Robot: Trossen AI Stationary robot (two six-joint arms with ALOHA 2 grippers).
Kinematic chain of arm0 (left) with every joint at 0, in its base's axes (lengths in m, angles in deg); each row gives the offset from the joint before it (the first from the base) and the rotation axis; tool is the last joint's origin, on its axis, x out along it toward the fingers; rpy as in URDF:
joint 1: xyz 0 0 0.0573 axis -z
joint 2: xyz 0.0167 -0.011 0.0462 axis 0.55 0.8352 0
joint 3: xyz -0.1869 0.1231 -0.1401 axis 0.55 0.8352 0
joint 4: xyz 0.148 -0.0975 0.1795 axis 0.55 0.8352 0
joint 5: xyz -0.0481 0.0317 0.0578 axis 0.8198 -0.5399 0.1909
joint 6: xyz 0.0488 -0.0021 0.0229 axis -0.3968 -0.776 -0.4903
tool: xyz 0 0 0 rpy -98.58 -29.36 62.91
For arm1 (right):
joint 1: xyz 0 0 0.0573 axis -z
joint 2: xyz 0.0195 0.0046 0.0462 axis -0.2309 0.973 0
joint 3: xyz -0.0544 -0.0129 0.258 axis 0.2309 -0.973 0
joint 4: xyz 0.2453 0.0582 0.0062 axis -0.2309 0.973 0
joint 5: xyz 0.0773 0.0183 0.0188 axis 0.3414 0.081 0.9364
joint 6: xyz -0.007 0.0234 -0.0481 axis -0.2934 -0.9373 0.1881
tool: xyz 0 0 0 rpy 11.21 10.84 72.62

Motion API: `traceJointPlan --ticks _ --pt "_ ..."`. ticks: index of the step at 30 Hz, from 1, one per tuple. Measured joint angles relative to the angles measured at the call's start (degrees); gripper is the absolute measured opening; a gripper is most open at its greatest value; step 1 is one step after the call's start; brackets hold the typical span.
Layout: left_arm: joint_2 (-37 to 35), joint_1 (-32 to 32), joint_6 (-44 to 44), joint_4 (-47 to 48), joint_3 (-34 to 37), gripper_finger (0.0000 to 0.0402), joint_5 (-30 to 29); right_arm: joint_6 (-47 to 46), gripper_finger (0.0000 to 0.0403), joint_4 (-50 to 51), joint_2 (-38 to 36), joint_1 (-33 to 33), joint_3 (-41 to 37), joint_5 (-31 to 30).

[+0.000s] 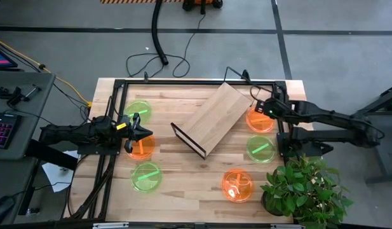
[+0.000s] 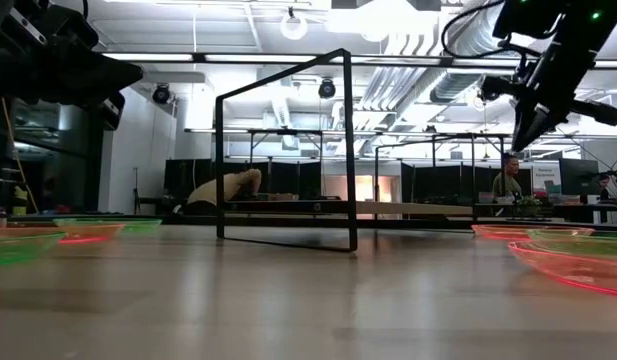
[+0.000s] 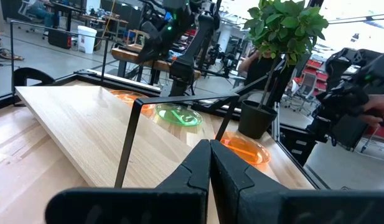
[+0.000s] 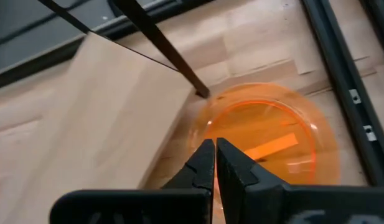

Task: Place and stack plates onto a shelf
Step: Put the top right orange plate on the shelf

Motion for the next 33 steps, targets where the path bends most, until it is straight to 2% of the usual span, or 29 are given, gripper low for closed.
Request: traceJointPlan --ticks 8,22,26,30,33 --pt "0.0 0.01 0.0 -0.02 -0.02 0.0 0.0 0.11 0.0 3.59 3.13 1.19 0.0 2.5" --pt "0.01 0.01 0.0 0.0 0.0 0.0 0.0 -1.48 0.0005 9.34 3.44 1.17 -0.04 5.62" --pt "0.02 0.0 0.0 0.0 0.0 0.0 0.0 -1.46 0.0031 9.32 3.44 1.17 -0.04 6.04" --pt "0.0 0.0 0.0 0.0 -0.01 0.0 0.0 -1.7 0.0079 9.13 4.04 1.17 -0.04 6.67" --pt "0.0 0.02 0.0 -0.01 -0.02 0.0 0.0 -6.44 0.0113 8.09 5.71 1.19 -0.04 9.68"
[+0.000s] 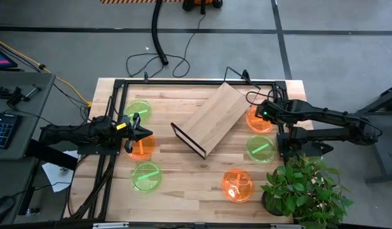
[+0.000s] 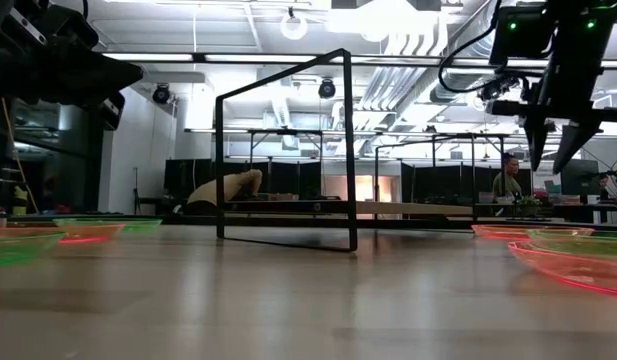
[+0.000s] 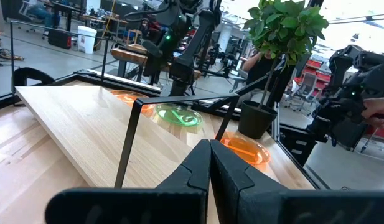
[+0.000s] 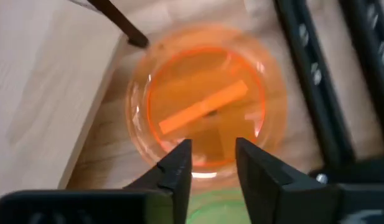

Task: Place and stack plates onto a shelf
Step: Put the top right orange plate on the shelf

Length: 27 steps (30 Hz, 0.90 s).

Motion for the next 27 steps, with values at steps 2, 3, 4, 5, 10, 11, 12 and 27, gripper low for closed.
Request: traceJointPlan --ticks 2,3,4,5,10,11,12,27 --pt "0.0 0.0 0.0 -0.01 0.0 0.0 0.0 -0.5 0.0129 -1.19 1.64 -0.39 0.0 1.09" --pt "0.0 -0.02 0.0 -0.01 0.0 0.0 0.0 -0.87 0.0133 -1.66 2.71 -0.75 0.0 1.23" --pt "0.0 0.0 0.0 0.01 0.0 0.0 0.0 -1.75 0.0137 -1.67 3.84 -1.11 0.0 1.39" --pt "0.0 0.0 0.0 -0.01 0.0 0.0 -0.02 -2.73 0.0138 -1.53 4.91 -1.49 0.0 1.42" --pt "0.01 -0.01 0.0 0.0 0.01 0.0 0.0 -9.8 0.014 0.32 10.02 -4.2 0.0 1.08" --pt "0.0 -0.02 0.0 0.01 0.01 0.0 0.0 -11.62 0.014 1.07 10.94 -4.86 0.0 0.64" --pt "0.02 -0.02 0.0 0.01 0.0 0.0 0.0 -13.27 0.014 1.77 11.85 -5.52 -0.01 0.21" --pt "0.0 -0.02 0.0 -0.02 0.01 0.0 0.0 -28.9 0.014 -0.54 22.13 -10.06 0.01 2.42"
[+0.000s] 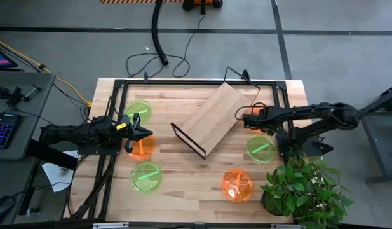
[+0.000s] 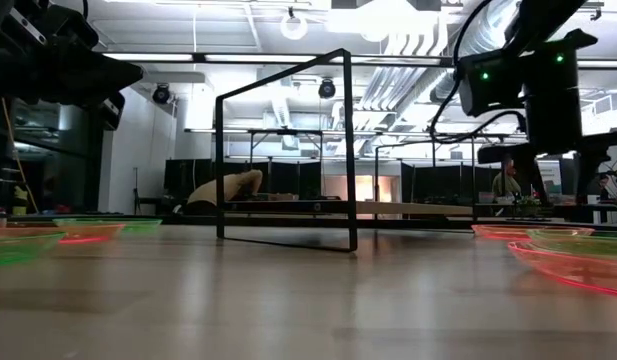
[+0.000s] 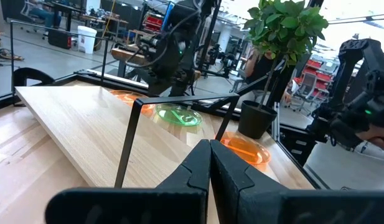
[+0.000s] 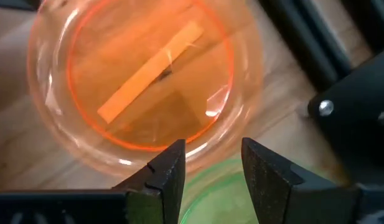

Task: Place and stack plates onto a shelf
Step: Put the top right orange plate on the shelf

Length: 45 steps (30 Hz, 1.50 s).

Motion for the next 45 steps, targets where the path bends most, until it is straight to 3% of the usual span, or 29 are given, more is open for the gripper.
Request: traceJointPlan --ticks 14,27,45 --pt "0.0 0.02 0.0 -0.01 -0.01 0.0 0.0 -16.73 0.014 3.96 3.53 -3.34 0.01 0.51" --pt "0.0 0.01 0.0 -0.02 -0.01 0.0 0.0 -14.6 0.014 -1.65 11.43 3.15 0.01 -1.46" --pt "0.0 0.0 0.0 -0.02 -0.01 0.0 0.0 -13.57 0.0139 -3.07 16.47 2.7 -0.01 -0.64"
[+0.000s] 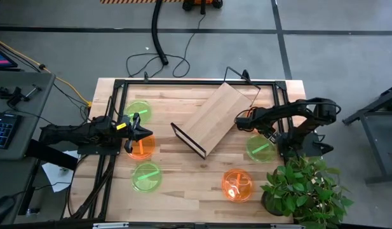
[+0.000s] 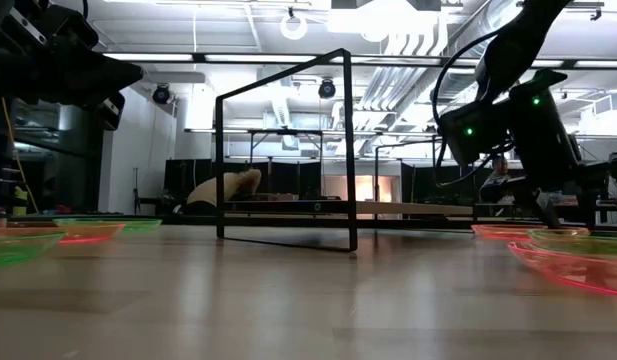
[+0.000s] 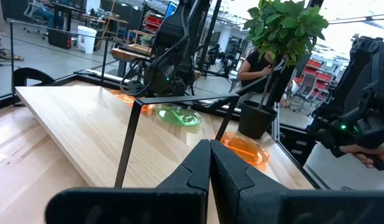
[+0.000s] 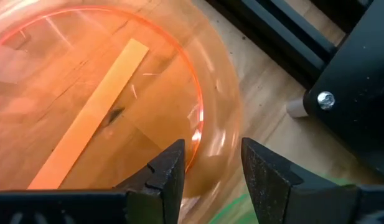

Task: Place and stack plates onto a shelf
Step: Put the top right orange plate on the shelf

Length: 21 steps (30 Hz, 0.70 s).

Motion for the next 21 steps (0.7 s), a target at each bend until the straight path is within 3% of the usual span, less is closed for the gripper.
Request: traceJointPlan --ticks 10,21 --pt "0.0 0.0 0.0 0.0 0.0 0.0 0.0 0.28 0.0089 -1.38 3.38 -0.02 0.11 -0.63" --pt "0.0 0.0 0.0 0.0 0.0 0.0 0.0 4.36 0.0005 0.23 1.15 -1.81 -0.07 -0.36"
